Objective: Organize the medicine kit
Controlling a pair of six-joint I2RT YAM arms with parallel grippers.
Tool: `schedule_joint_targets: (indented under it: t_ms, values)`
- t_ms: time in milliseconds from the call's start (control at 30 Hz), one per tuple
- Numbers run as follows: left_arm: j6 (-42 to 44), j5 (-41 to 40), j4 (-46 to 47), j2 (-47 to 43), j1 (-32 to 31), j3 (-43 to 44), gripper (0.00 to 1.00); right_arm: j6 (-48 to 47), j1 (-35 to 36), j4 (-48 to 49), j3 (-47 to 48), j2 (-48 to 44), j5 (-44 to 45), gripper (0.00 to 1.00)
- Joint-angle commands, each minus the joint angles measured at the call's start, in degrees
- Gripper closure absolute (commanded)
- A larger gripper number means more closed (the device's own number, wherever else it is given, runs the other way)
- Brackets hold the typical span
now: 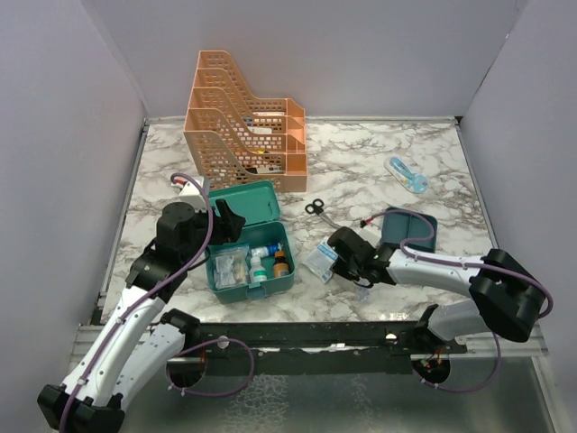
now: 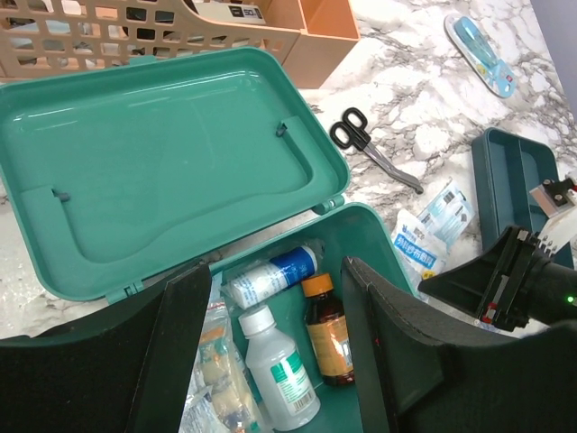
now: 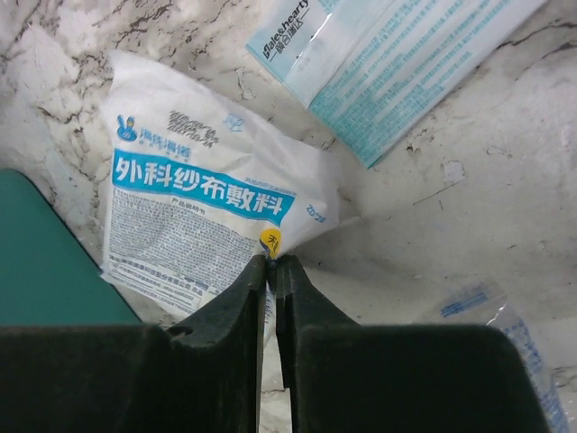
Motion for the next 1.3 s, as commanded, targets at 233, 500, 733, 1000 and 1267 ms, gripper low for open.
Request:
schedule_joint_targets:
  t_ms: [233,500,733,1000,1267]
  values:
    - [0.57,-2.91,1.83,-3.47,0.37,-1.03,0.37,-11.17,-0.33,-4.34,4.33,-9.54,7.52,0.99]
    - [0.18,-5.02,0.65,-5.13,0.4,0.81,0.37,-23.27,-0.34,-5.9,10.65,-18.82,11.21,0.99]
    - [-1.25,-6.67,-0.43,-6.61,0.39,1.08,0.37,-36.9,-0.33,-1.3,15.05,-23.13,5.11,0.99]
    - [-5.61,-12.88,-3.41,-6.23,0.4,0.93,0.37,-46.36,-0.28,5.77,22.46,-14.21,-23.04,0.99]
    - [-6.75,-21.72,-5.67,-9.79,0.4,2.33,0.36,-46.69,2.94,10.46,31.91,3.38,-34.19,0.99]
